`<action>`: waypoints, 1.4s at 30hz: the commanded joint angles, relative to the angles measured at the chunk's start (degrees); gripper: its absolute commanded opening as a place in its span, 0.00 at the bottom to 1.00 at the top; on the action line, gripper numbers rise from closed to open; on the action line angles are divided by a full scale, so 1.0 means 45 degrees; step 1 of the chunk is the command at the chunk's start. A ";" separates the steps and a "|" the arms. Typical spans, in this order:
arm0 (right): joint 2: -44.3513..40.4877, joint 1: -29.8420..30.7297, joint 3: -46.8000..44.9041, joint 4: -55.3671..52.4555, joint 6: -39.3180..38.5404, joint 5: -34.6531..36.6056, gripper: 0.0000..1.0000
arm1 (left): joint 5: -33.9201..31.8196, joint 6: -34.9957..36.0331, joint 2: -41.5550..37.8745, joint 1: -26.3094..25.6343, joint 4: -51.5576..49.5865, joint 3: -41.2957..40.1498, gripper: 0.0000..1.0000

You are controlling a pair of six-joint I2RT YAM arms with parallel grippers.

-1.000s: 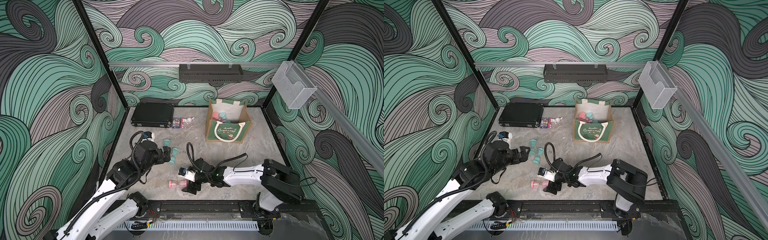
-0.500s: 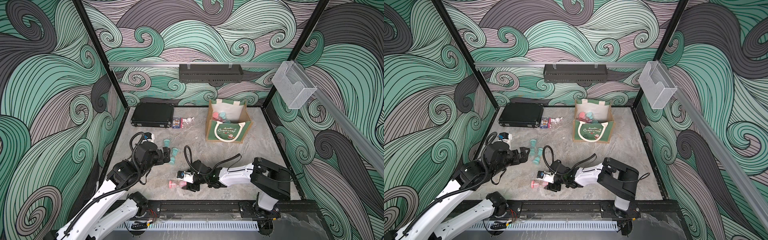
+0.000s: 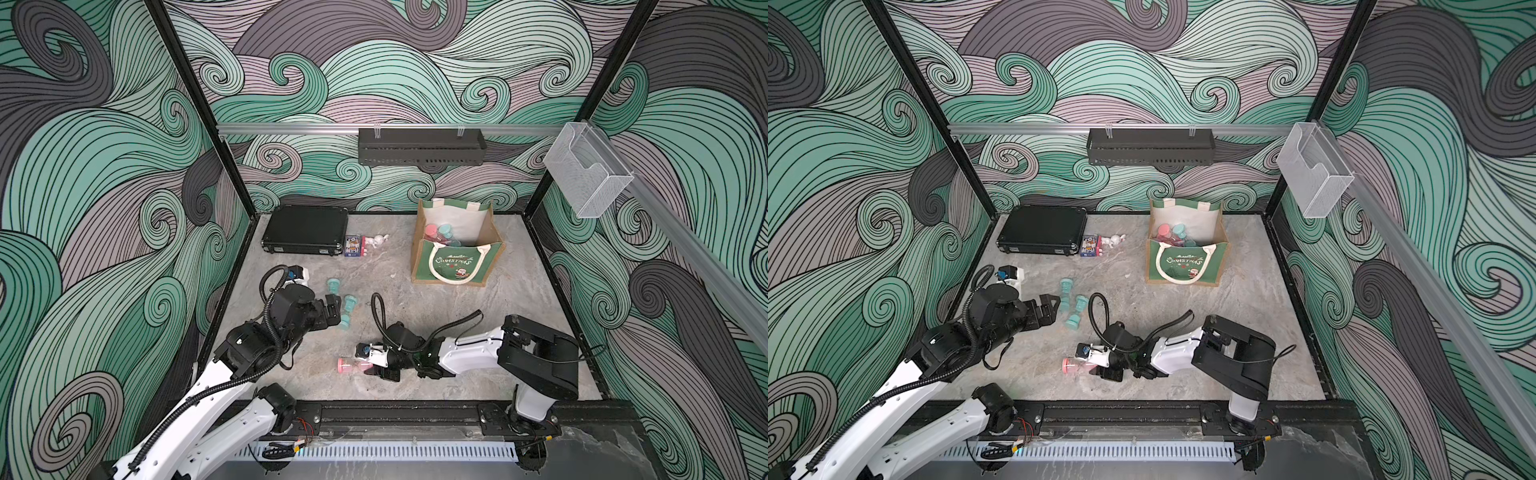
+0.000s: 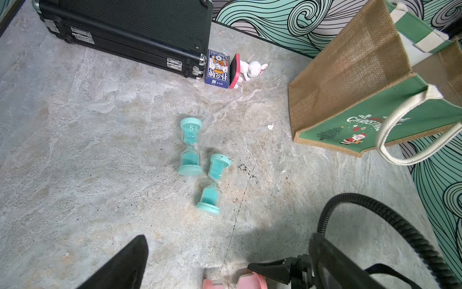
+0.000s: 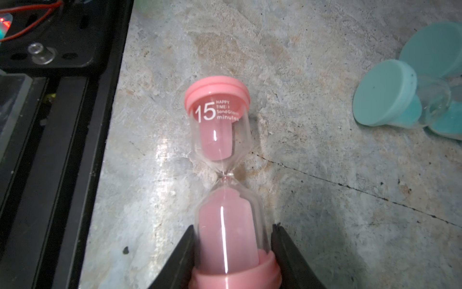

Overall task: Put the hourglass into the canvas bag
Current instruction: Pick up the hourglass from the center of the board, then place the hourglass in the canvas bag.

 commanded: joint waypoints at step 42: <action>-0.6797 -0.6936 0.6989 -0.9883 0.3541 0.2491 0.18 | 0.1370 0.1823 0.2552 0.0097 0.2329 0.3115 0.99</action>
